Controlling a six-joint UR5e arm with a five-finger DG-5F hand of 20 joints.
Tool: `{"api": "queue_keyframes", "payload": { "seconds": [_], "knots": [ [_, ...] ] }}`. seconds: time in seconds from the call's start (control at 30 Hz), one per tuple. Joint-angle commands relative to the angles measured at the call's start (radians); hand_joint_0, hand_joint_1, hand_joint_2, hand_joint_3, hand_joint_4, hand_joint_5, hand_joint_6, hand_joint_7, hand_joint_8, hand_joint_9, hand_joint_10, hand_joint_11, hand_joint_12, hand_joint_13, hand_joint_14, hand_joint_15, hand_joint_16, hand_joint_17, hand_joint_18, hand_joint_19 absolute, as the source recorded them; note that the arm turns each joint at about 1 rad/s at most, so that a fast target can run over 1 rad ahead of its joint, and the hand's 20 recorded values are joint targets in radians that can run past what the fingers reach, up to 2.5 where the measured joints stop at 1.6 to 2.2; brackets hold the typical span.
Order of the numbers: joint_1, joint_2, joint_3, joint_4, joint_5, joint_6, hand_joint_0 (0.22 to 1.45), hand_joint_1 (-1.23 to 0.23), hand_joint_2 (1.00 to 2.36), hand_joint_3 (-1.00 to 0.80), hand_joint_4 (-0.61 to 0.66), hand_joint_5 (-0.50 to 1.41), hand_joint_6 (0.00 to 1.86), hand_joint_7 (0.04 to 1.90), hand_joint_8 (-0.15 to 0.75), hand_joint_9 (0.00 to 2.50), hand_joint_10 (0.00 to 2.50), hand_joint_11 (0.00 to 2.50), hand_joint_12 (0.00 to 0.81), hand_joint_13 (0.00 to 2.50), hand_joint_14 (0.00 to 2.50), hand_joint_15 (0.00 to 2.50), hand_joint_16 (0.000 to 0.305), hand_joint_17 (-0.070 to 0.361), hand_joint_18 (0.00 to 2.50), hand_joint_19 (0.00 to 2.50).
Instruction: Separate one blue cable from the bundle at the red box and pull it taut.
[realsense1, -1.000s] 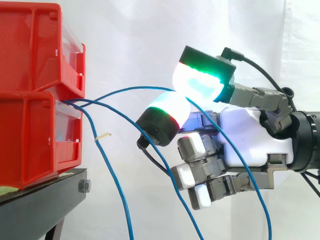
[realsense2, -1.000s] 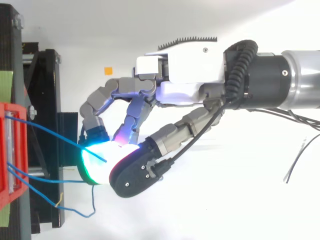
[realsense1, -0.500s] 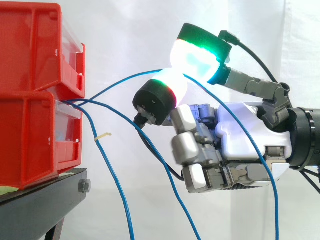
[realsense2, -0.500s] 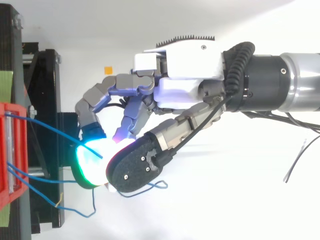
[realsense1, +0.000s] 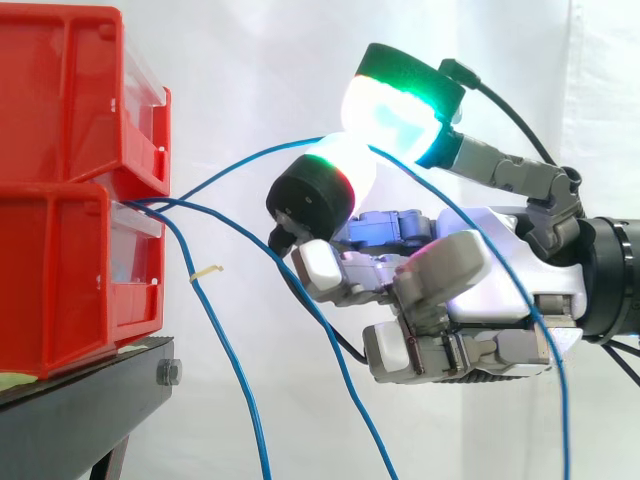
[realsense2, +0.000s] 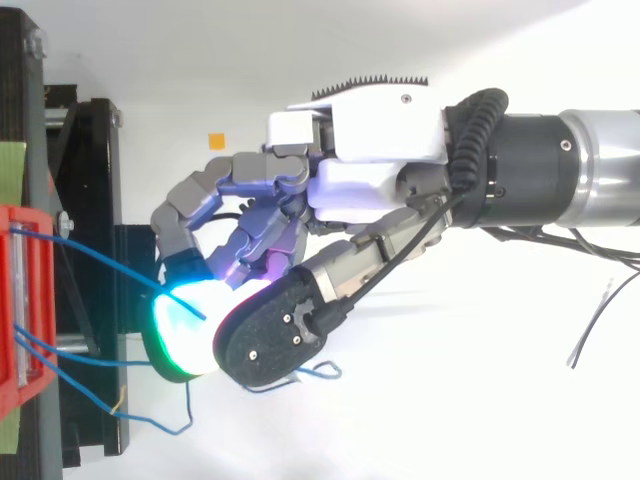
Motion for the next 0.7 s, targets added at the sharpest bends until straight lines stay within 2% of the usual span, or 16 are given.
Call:
{"api": "queue_keyframes", "payload": {
  "seconds": [0.0, 0.27, 0.5, 0.67],
  "knots": [
    [0.000, 0.000, -0.008, 0.002, -0.002, 0.001, 0.66, -0.77, 1.02, -0.12, 0.01, -0.19, 0.88, 1.23, 0.314, 0.74, 0.01, 0.52, 0.351, 1.36, 0.03, 0.93, 0.036, 0.081, 0.80, 0.59],
    [0.003, 0.000, -0.019, 0.028, 0.002, 0.001, 0.66, -0.77, 1.02, -0.12, 0.02, -0.19, 0.88, 1.23, 0.308, 0.71, 0.02, 0.53, 0.364, 1.26, 0.03, 0.86, 0.039, 0.088, 0.81, 0.62],
    [0.003, 0.000, -0.019, 0.035, 0.004, 0.001, 0.66, -0.77, 1.02, -0.12, 0.02, -0.19, 0.88, 1.23, 0.307, 0.69, 0.02, 0.53, 0.363, 1.33, 0.02, 0.97, 0.040, 0.091, 0.83, 0.68],
    [0.003, 0.000, -0.019, 0.037, 0.004, 0.001, 0.66, -0.77, 1.02, -0.12, 0.02, -0.19, 0.88, 1.23, 0.307, 0.69, 0.02, 0.58, 0.347, 1.42, 0.02, 1.28, 0.043, 0.096, 0.89, 0.77]
  ]
}}
